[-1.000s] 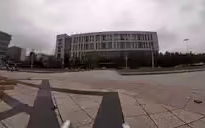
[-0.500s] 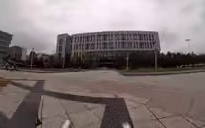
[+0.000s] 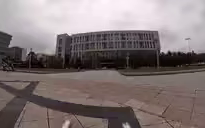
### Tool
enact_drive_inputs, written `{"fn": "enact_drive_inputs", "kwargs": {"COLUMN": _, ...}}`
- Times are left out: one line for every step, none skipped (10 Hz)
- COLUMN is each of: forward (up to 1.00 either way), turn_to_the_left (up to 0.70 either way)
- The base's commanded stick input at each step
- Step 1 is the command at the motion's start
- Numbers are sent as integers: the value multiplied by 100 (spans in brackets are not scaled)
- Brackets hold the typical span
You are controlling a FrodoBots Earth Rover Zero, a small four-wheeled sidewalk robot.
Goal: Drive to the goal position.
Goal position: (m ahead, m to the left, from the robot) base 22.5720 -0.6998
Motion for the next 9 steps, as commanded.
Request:
{"fn": "enact_drive_inputs", "kwargs": {"forward": 100, "turn_to_the_left": 0}}
{"fn": "enact_drive_inputs", "kwargs": {"forward": 100, "turn_to_the_left": 0}}
{"fn": "enact_drive_inputs", "kwargs": {"forward": 100, "turn_to_the_left": 0}}
{"fn": "enact_drive_inputs", "kwargs": {"forward": 100, "turn_to_the_left": 0}}
{"fn": "enact_drive_inputs", "kwargs": {"forward": 100, "turn_to_the_left": 0}}
{"fn": "enact_drive_inputs", "kwargs": {"forward": 100, "turn_to_the_left": 0}}
{"fn": "enact_drive_inputs", "kwargs": {"forward": 100, "turn_to_the_left": 0}}
{"fn": "enact_drive_inputs", "kwargs": {"forward": 100, "turn_to_the_left": 0}}
{"fn": "enact_drive_inputs", "kwargs": {"forward": 100, "turn_to_the_left": 0}}
